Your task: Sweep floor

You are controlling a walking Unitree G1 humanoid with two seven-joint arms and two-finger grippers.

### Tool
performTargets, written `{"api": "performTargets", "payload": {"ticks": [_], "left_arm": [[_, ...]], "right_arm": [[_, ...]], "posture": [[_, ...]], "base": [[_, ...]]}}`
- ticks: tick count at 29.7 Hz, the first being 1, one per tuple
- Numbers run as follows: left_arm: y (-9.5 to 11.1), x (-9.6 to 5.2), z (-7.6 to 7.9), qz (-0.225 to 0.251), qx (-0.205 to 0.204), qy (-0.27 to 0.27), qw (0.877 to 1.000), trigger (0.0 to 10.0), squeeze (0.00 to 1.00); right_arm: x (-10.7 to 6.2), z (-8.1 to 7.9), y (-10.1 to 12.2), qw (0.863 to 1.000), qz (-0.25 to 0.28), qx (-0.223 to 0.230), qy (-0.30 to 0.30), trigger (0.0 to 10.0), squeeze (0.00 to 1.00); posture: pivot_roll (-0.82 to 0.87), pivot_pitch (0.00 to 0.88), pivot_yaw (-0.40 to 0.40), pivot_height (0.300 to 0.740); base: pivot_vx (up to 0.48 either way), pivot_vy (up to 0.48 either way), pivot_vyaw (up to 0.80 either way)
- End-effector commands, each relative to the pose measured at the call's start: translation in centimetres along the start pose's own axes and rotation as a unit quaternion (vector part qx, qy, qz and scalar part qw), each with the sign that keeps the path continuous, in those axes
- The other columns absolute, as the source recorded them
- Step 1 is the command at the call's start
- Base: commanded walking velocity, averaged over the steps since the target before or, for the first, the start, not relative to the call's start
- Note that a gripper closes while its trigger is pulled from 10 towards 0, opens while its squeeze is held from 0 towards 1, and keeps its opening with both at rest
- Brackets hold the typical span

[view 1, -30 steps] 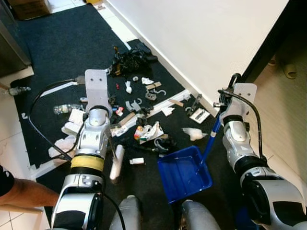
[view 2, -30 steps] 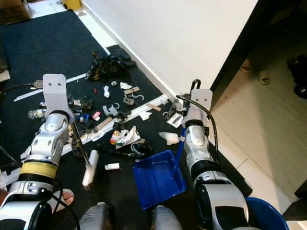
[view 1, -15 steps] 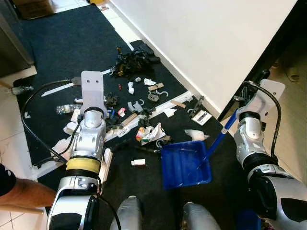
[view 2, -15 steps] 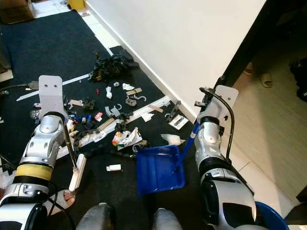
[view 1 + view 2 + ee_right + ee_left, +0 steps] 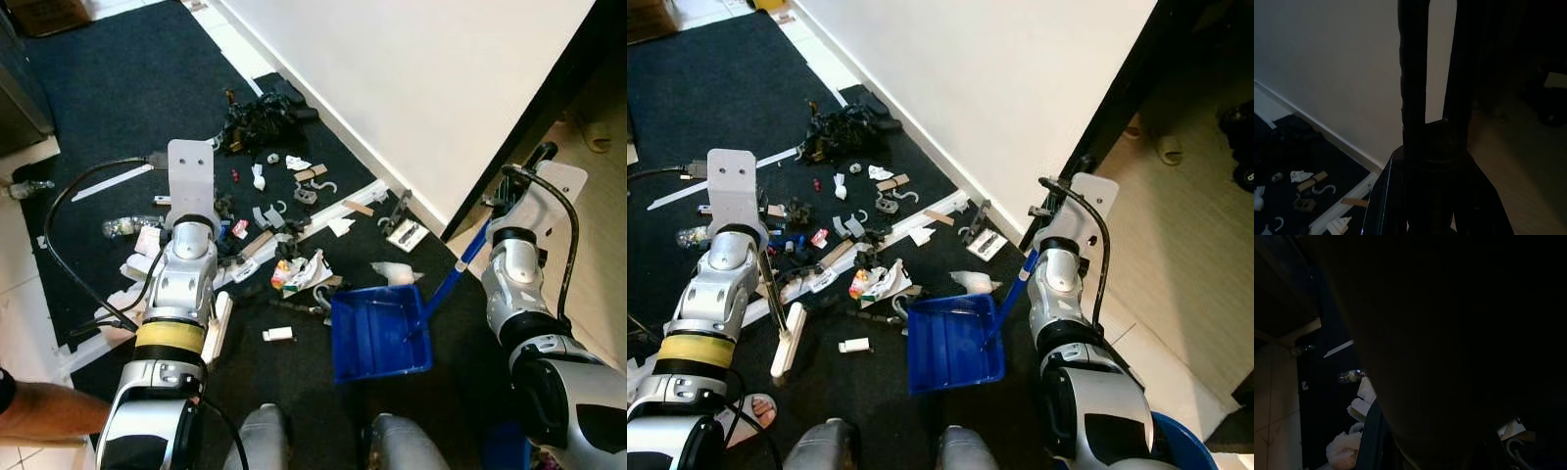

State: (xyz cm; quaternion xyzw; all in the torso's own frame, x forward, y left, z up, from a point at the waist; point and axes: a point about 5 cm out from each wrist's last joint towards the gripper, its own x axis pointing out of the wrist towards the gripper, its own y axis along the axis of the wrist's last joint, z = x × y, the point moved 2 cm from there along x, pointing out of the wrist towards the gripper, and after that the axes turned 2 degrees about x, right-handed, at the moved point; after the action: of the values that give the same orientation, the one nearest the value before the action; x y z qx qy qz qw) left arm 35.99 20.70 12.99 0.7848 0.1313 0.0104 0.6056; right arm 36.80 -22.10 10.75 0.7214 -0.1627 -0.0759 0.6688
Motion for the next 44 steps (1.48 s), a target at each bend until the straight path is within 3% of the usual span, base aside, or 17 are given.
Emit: {"api": "performTargets", "payload": {"ticks": [1,6,26,44], "left_arm": [[0.8,-0.1,-0.3,0.022,0.011,0.002,1.000,10.0,0.00],[0.8,-0.2,0.0,0.023,-0.008,-0.009,1.000,10.0,0.00],[0.8,0.0,0.5,0.025,-0.011,-0.019,0.999,10.0,0.00],[1.2,0.1,2.2,0.043,0.028,-0.066,0.997,10.0,0.00]], "right_arm": [[-0.2,0.1,-0.3,1.000,-0.004,-0.007,0.002,10.0,0.00],[-0.5,-0.2,-0.6,1.000,-0.007,-0.005,0.005,10.0,0.00],[-1.0,-0.1,-1.2,1.000,-0.011,-0.005,0.003,10.0,0.00],[-1.6,0.5,-1.9,1.000,-0.022,0.009,-0.004,10.0,0.00]], "posture": [[0.11,0.062,-0.032,0.740],[0.11,0.060,-0.031,0.740],[0.11,0.044,-0.014,0.740],[0.10,0.032,0.010,0.740]], "base": [[0.307,0.000,0.00],[0.425,0.000,0.00],[0.451,0.000,0.00],[0.000,0.000,0.00]]}}
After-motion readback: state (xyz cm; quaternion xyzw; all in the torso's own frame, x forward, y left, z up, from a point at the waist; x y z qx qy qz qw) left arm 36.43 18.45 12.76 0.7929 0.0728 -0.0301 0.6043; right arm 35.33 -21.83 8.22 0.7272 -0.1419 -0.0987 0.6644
